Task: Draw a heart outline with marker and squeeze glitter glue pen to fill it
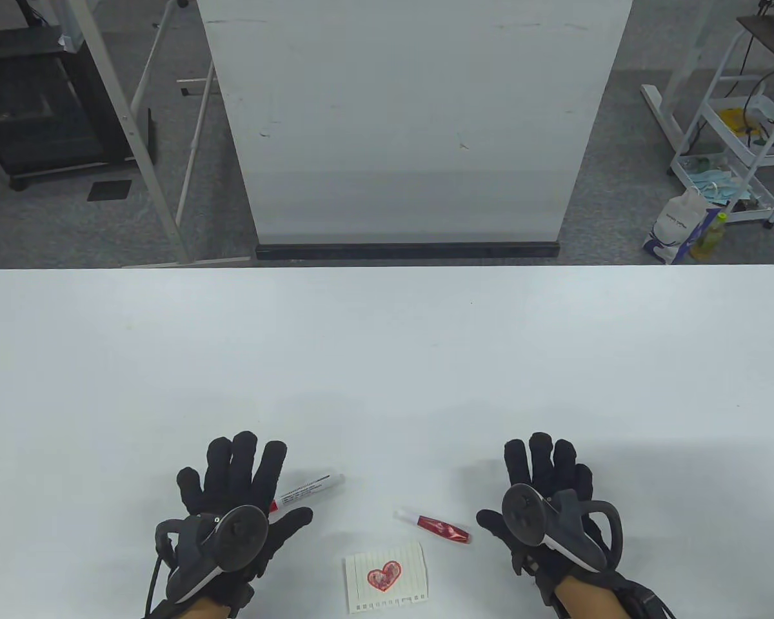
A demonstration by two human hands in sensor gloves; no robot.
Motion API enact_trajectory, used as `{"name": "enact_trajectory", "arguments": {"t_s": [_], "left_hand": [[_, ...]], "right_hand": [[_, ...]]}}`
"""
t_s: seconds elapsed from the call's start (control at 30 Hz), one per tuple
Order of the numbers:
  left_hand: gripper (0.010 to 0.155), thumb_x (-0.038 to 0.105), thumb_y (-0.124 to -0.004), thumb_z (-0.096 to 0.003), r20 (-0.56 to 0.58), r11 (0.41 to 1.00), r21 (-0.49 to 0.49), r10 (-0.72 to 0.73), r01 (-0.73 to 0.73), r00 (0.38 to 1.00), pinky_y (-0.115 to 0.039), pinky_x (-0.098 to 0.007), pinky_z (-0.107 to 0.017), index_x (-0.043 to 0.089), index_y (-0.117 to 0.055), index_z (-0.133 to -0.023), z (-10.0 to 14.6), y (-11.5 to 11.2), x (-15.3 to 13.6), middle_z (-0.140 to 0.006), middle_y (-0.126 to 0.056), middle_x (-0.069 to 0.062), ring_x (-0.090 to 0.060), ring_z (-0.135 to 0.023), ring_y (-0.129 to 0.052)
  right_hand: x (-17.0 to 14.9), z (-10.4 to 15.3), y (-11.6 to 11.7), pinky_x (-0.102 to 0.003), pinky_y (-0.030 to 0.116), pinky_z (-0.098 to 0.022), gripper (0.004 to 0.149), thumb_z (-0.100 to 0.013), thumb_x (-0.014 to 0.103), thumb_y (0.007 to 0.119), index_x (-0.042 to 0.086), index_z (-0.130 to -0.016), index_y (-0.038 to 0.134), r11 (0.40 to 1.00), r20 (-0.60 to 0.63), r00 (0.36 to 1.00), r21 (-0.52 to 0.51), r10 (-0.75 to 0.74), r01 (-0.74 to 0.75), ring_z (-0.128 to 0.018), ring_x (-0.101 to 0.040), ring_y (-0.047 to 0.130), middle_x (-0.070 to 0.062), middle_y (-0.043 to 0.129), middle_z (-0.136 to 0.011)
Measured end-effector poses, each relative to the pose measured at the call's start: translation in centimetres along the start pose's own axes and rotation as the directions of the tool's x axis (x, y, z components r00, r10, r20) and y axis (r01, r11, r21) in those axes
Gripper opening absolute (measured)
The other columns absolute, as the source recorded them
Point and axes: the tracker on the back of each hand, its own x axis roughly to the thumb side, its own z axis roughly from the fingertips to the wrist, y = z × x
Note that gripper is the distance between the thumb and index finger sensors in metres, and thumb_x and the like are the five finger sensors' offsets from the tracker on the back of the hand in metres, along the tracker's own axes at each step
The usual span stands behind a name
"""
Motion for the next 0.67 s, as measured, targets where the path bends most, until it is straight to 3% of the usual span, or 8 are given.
{"name": "enact_trajectory", "arguments": {"t_s": [0.3,0.67], "left_hand": [[0.091,0.077,-0.067,-0.0434,0.026,1.000,0.016,-0.015,0.014,1.000,-0.026,-0.085,-0.067,0.035,-0.033,-0.116,0.3,0.4,0.5,-0.124,-0.030,-0.016,-0.050,-0.113,-0.028],[0.090,0.077,-0.067,-0.0434,0.042,1.000,0.001,-0.014,0.014,0.999,-0.026,-0.085,-0.067,0.035,-0.033,-0.116,0.7,0.2,1.0,-0.124,-0.030,-0.016,-0.050,-0.113,-0.028]], "right_hand": [[0.0,0.5,-1.2,-0.076,0.035,-0.068,0.101,-0.037,0.071,0.069,0.020,-0.109,0.020,0.997,0.019,0.998,-0.042,-0.059,0.060,-0.101,-0.063,0.022,-0.027,0.012,-0.111],[0.6,0.7,-0.8,-0.076,0.035,-0.068,0.100,-0.037,0.071,0.069,0.020,-0.109,0.021,0.999,0.035,0.998,-0.016,-0.043,0.044,-0.101,-0.063,0.022,-0.027,0.012,-0.111]]}}
